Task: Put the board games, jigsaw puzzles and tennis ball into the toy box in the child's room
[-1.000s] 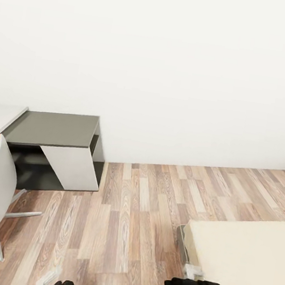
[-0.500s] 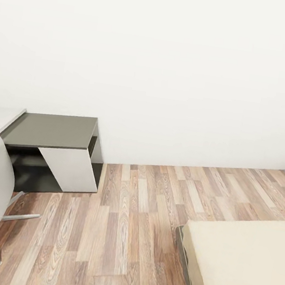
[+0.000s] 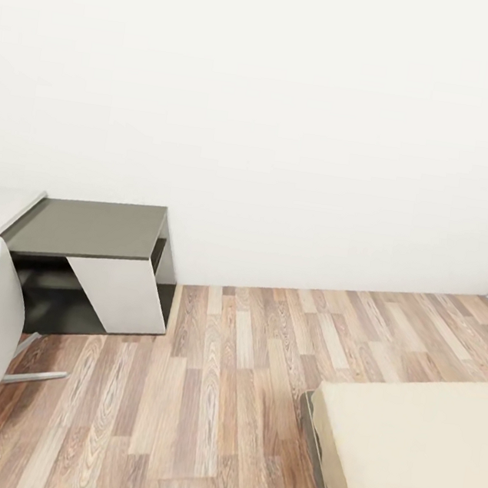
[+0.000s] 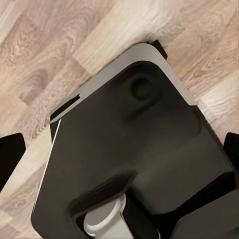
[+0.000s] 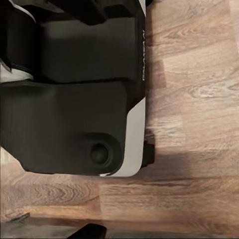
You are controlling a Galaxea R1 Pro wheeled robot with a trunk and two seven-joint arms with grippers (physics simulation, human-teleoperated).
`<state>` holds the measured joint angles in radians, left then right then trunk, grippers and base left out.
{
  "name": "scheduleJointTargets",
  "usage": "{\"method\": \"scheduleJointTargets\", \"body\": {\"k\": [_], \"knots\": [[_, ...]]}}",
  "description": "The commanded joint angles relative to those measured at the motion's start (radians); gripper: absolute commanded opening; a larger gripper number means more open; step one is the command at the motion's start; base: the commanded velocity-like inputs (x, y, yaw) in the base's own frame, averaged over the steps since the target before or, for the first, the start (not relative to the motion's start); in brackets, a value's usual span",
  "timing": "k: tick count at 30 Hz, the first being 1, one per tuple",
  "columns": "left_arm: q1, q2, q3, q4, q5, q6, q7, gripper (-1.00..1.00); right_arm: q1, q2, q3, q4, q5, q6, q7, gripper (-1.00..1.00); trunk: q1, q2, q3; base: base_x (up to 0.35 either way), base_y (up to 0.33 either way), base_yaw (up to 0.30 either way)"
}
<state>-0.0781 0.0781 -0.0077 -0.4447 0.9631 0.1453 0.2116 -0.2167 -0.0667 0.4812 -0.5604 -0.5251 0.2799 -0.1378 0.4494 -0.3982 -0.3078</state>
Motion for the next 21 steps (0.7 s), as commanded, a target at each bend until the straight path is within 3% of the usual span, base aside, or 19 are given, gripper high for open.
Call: {"method": "scheduleJointTargets", "body": {"k": [1,7,21], "knots": [[0.0,0.001,-0.001,0.0,0.006,0.001,0.007,1.0,0.001,0.005,0.01,0.02,-0.01,-0.01,-0.014,1.0,0.001,-0.002,0.0,0.0,0.0,0.0],[-0.002,0.013,0.006,0.013,0.007,-0.009,0.008,1.0,0.0,0.038,0.01,0.164,-0.011,-0.132,-0.029,1.0,0.001,-0.002,0.009,0.0,0.0,0.0],[-0.003,0.033,0.009,0.046,0.012,-0.049,0.009,1.0,-0.004,0.047,-0.001,0.243,-0.02,-0.188,-0.117,1.0,0.001,-0.002,0.032,0.0,0.0,0.0]]}}
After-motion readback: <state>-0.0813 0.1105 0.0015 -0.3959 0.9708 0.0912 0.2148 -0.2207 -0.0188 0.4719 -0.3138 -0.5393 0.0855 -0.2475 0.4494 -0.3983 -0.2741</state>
